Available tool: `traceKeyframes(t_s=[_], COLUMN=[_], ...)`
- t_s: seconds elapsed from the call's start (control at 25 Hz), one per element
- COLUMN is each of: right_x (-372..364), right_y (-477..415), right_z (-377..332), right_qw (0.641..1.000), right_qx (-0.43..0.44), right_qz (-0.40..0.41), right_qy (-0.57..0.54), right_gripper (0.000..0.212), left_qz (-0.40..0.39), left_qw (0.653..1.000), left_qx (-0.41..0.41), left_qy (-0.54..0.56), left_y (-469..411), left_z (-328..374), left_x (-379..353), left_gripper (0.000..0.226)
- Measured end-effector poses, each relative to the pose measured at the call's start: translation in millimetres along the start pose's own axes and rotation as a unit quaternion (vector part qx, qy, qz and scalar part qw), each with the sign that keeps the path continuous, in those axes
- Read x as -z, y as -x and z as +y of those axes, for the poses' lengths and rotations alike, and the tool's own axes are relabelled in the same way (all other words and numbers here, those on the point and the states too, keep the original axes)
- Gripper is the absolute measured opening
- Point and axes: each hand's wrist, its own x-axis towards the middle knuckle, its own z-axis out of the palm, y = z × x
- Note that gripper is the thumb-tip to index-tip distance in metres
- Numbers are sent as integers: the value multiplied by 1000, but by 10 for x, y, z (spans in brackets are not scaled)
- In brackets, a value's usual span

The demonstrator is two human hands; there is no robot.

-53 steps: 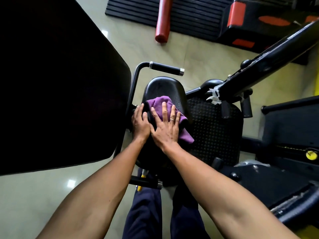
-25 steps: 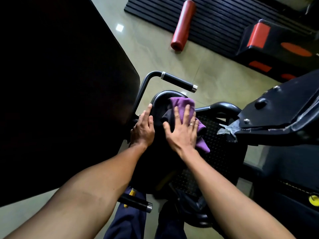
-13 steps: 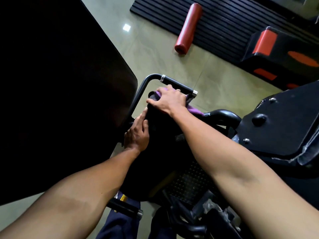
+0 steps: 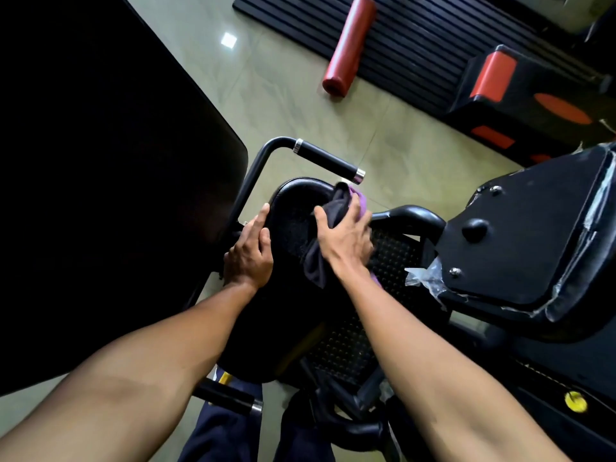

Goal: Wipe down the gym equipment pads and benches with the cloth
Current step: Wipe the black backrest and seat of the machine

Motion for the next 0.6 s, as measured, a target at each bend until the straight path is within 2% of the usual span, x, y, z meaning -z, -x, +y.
traceKeyframes(t_s=[0.12,0.2,0.4,0.6], right_x=[-48,-13,-40,-155], right_y=[-226,-185,436,561], right_z=[-269,-153,442,398], right_qw=[999,998,1000,999], right_qx=[39,52,10,-46], right_qz=[-3,-3,-3,11], right_qy=[38,24,-12,17], right_gripper=[89,92,97,93], left_qz=[9,5,-8,-21], left_qw=[1000,1000,1000,1000], left_qx=[-5,-12,-7,-8], left_qy=[3,4,4,8], left_y=[-18,-17,-10,-8], left_z=[-47,-80,-58,-43], left_x=[-34,-50,-33,-13], left_gripper=[54,54,53,52])
